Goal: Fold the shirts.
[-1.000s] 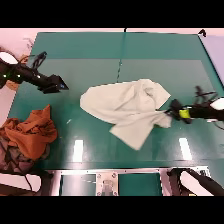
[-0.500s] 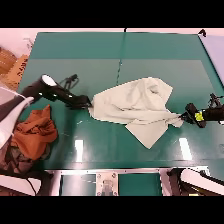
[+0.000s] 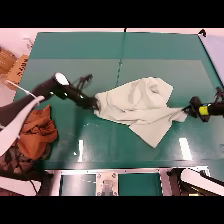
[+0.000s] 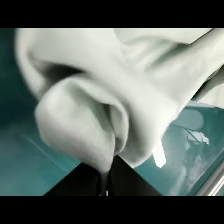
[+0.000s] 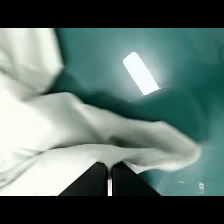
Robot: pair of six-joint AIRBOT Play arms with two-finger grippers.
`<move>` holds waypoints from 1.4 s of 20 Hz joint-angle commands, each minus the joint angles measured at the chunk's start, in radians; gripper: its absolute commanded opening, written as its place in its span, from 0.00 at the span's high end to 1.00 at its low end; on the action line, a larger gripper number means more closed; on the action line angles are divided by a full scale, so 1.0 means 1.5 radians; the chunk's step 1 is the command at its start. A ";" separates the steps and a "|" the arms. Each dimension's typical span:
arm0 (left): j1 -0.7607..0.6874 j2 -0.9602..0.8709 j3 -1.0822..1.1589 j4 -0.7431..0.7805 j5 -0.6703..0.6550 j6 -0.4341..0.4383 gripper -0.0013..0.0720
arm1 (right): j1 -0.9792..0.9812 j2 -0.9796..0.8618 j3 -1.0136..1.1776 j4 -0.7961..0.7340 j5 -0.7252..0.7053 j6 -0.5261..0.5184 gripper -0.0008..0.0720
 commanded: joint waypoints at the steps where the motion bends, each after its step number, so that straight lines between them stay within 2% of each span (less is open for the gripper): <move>1: 0.042 0.100 0.117 0.089 -0.040 -0.046 0.95 | -0.001 0.071 0.105 0.082 0.045 -0.016 0.96; 5: 0.068 0.239 0.295 0.145 -0.061 -0.048 0.95 | -0.001 0.206 0.310 0.142 0.032 -0.015 0.96; 9: 0.069 0.338 0.446 0.178 -0.067 -0.047 0.95 | -0.001 0.311 0.508 0.135 -0.057 -0.015 0.96; 14: 0.069 0.402 0.532 0.227 -0.099 -0.045 0.95 | -0.001 0.348 0.614 0.131 -0.077 -0.013 0.96; 17: 0.069 0.407 0.526 0.288 -0.103 -0.046 0.95 | -0.001 0.346 0.590 0.131 -0.071 -0.013 0.96; 21: 0.068 0.378 0.434 0.304 -0.079 -0.044 0.95 | 0.000 0.335 0.441 0.149 -0.072 -0.038 0.96; 24: 0.068 0.284 0.357 0.274 -0.052 -0.017 0.95 | 0.015 0.298 0.286 0.167 -0.084 -0.084 0.96; 28: 0.068 0.072 0.313 0.165 -0.003 0.043 0.95 | 0.087 0.169 0.102 0.166 -0.182 -0.152 0.96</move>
